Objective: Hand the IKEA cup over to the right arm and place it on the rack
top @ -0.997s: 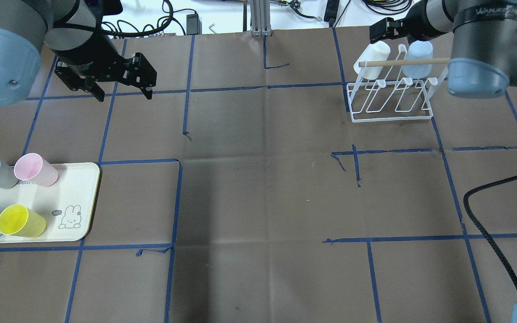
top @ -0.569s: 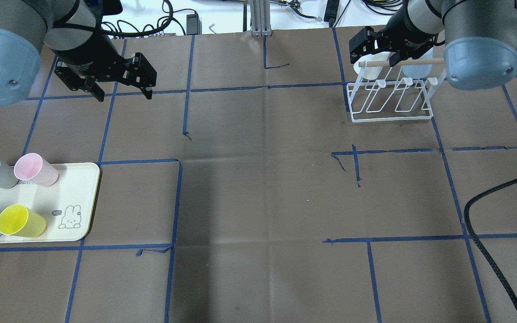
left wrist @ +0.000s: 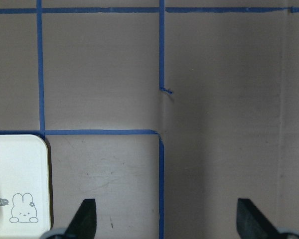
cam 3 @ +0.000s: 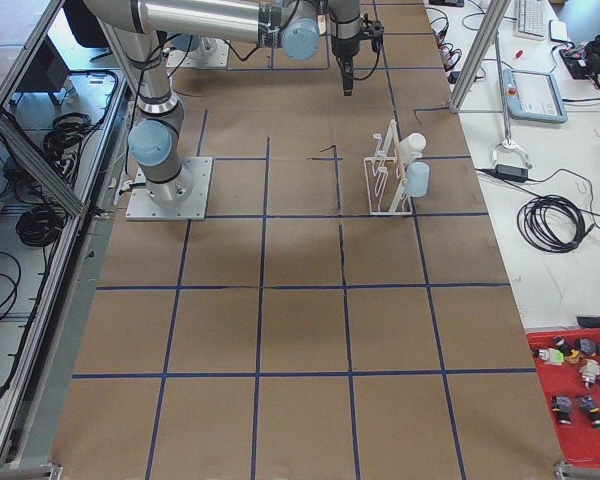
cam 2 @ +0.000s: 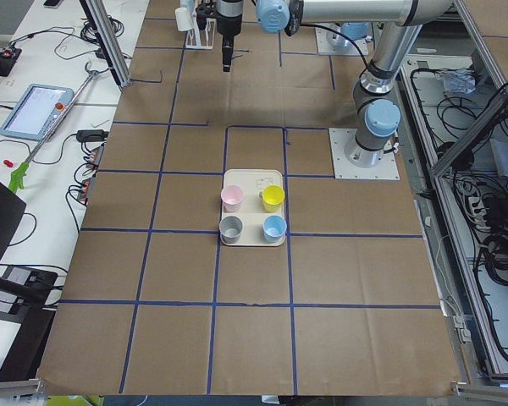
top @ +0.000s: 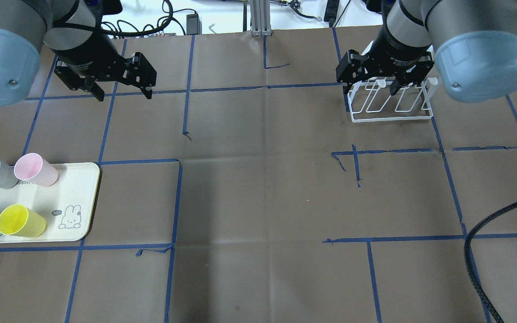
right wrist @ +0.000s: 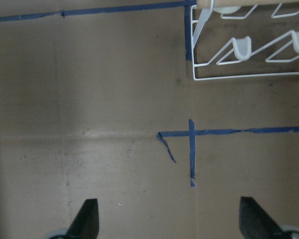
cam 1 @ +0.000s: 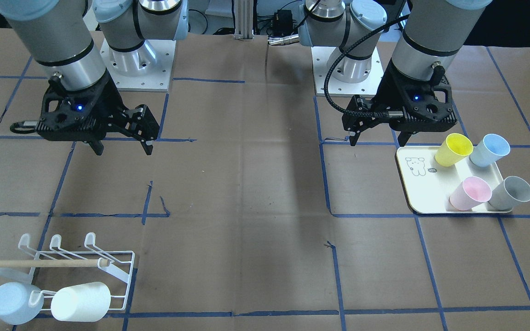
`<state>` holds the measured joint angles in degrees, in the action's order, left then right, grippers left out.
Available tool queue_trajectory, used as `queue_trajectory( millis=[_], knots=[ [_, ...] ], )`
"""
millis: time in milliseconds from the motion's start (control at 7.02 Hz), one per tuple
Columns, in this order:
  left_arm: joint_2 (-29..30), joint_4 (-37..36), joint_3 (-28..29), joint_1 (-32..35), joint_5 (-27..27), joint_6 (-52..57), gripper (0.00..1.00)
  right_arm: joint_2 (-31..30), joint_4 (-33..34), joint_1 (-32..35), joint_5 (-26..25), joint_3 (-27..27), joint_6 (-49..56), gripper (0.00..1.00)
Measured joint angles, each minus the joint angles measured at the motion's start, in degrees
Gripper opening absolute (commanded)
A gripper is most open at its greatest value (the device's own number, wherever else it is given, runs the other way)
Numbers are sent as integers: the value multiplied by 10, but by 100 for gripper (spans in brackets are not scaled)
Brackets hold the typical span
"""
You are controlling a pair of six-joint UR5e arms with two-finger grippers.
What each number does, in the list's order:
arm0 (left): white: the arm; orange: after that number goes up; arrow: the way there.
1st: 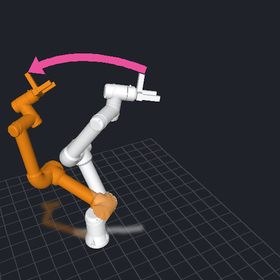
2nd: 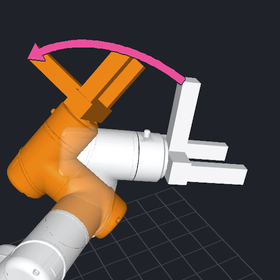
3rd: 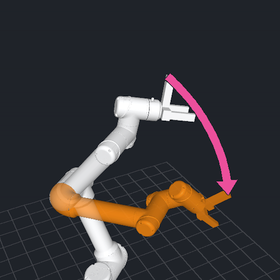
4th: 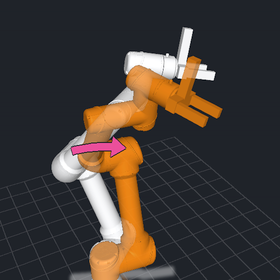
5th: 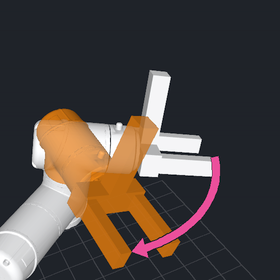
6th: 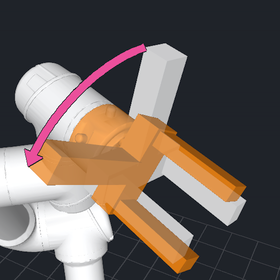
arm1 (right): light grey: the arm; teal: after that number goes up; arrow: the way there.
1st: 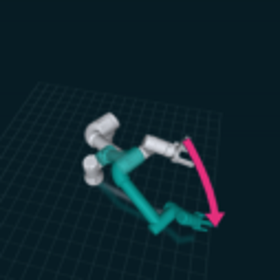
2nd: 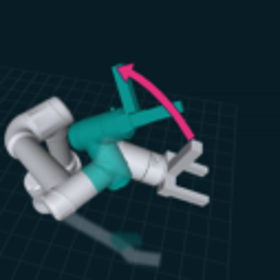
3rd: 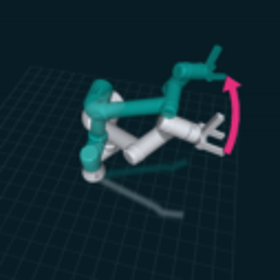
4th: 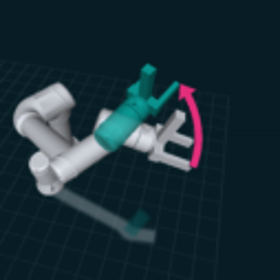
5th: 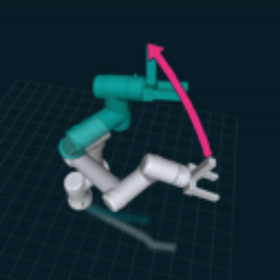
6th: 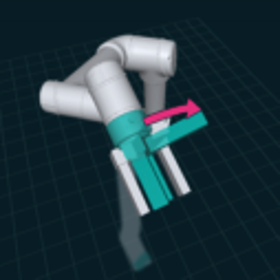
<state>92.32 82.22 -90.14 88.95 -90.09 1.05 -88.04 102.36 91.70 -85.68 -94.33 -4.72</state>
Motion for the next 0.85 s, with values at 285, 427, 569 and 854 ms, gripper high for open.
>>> queue_trajectory(
  millis=[285, 427, 569, 854],
  knots=[
    [0, 0, 0, 0, 0, 0, 99, -33, -24, 2, -1, -27, -7, 100],
    [0, 0, 0, 0, 0, 0, 99, -56, -24, 2, -1, -47, -7, 100],
    [0, 0, 0, 0, 0, 0, 99, -75, -19, 2, -1, -64, -6, 100],
    [0, 0, 0, 0, 0, 0, 99, -85, -14, 0, -7, -72, -4, 100]
  ],
)
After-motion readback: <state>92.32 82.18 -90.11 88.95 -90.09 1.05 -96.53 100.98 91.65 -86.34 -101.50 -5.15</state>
